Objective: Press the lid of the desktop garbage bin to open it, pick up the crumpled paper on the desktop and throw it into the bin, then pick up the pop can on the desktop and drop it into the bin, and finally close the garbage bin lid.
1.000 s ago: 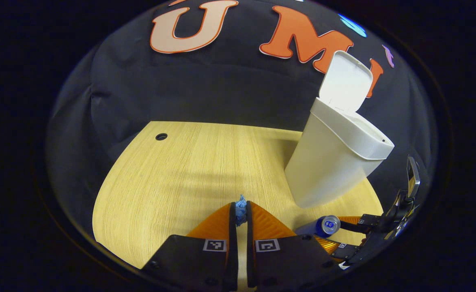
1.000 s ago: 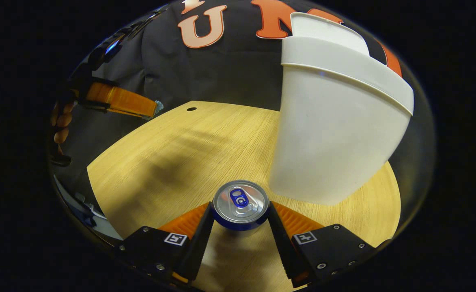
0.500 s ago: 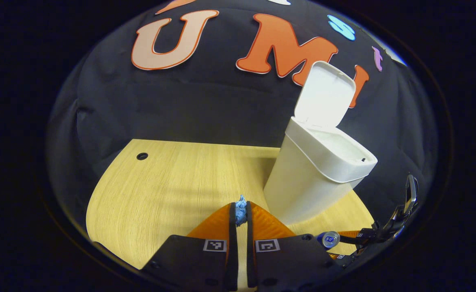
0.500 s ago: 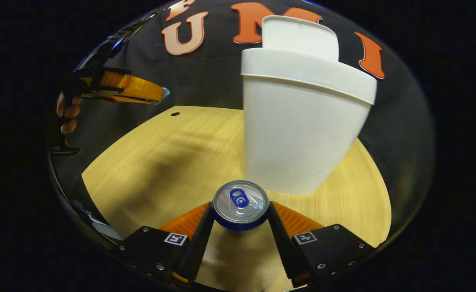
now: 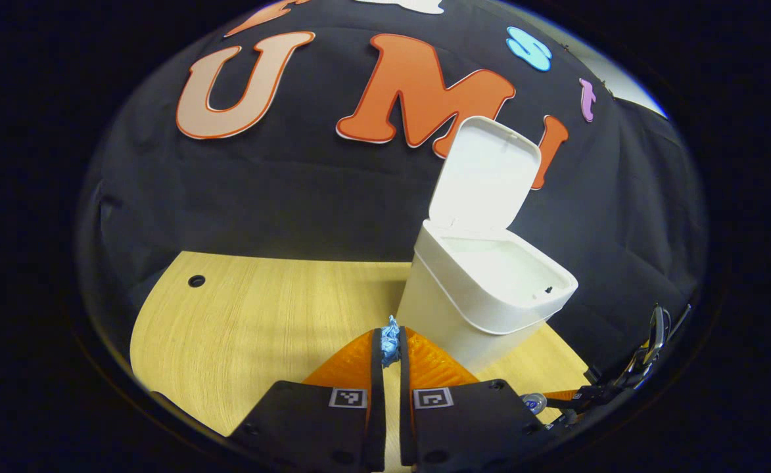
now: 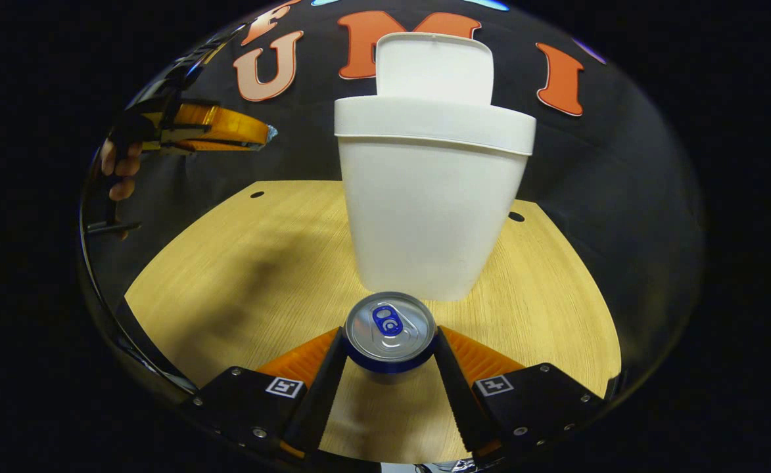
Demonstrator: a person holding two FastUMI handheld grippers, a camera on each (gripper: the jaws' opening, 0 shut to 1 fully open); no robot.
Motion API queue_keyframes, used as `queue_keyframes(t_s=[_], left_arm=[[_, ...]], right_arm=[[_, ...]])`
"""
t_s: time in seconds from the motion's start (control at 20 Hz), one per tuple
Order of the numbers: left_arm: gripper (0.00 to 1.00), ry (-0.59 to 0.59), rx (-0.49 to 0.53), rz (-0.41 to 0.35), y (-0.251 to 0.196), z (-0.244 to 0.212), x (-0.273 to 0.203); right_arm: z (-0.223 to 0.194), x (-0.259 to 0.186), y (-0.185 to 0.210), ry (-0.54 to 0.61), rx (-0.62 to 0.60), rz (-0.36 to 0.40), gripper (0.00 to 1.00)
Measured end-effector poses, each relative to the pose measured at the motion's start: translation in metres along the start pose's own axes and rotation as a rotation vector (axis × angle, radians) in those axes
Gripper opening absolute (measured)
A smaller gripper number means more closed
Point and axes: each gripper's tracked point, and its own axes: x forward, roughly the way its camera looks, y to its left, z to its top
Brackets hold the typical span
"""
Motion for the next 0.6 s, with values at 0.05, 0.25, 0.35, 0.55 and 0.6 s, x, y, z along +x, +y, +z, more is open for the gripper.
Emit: queue_keyframes(t_s=[0.05,0.25,0.35,0.55,0.6], left_arm=[[0.12,-0.013,0.007,-0.014,-0.006,0.006,0.002],[0.12,-0.061,0.055,-0.061,-0.028,0.028,0.011],[0.12,-0.083,0.068,-0.081,-0.036,0.041,0.016],[0.12,-0.13,0.099,-0.126,-0.055,0.064,0.024],[0.12,-0.142,0.109,-0.138,-0.06,0.069,0.027]], right_arm=[[-0.002,-0.003,-0.003,0.0,0.004,-0.009,0.8],[-0.007,-0.012,-0.014,0.002,0.028,-0.045,0.8],[-0.011,-0.015,-0.02,0.009,0.042,-0.063,0.8],[-0.017,-0.023,-0.03,0.013,0.066,-0.099,0.8],[-0.018,-0.026,-0.033,0.012,0.074,-0.111,0.8]])
